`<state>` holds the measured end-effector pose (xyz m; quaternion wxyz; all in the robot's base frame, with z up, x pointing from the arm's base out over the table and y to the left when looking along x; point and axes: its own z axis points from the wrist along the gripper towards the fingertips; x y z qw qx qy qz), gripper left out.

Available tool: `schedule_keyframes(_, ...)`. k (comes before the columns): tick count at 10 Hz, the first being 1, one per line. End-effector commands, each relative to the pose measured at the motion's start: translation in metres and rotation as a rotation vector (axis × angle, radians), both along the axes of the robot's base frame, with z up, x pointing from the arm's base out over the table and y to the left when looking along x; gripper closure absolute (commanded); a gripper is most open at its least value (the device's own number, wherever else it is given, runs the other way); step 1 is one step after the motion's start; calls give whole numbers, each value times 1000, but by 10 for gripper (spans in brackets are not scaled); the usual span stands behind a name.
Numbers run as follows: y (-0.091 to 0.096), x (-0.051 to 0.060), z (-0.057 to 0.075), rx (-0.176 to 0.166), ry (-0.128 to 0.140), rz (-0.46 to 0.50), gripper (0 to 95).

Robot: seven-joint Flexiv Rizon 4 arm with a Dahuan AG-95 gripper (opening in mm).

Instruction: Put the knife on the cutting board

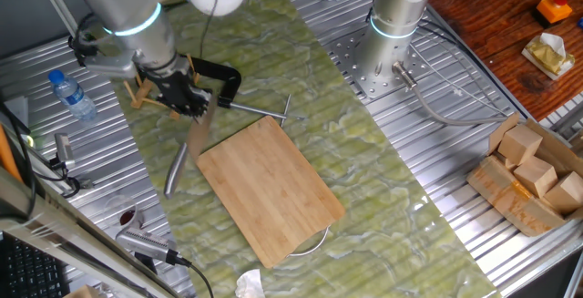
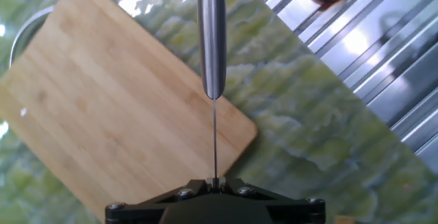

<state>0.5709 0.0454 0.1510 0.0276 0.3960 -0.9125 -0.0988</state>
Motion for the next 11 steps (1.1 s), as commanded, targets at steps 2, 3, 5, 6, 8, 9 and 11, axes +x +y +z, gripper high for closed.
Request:
schedule_keyframes(2,4,-2,-3,-17,-37,207,950)
schedule_keyframes(3,4,-2,-3,-21,-38,187,950)
schedule_keyframes(5,4,-2,-3,-24,-37,136,950)
schedule_keyframes(6,4,-2,-3,-29,-35,90,950)
schedule_keyframes(8,16,-8,0,-31,-26,25,950)
schedule_keyframes(9,37,-21,3,-31,-19,-29,950)
schedule_keyframes(11,67,-40,5,-1,0,-120,950)
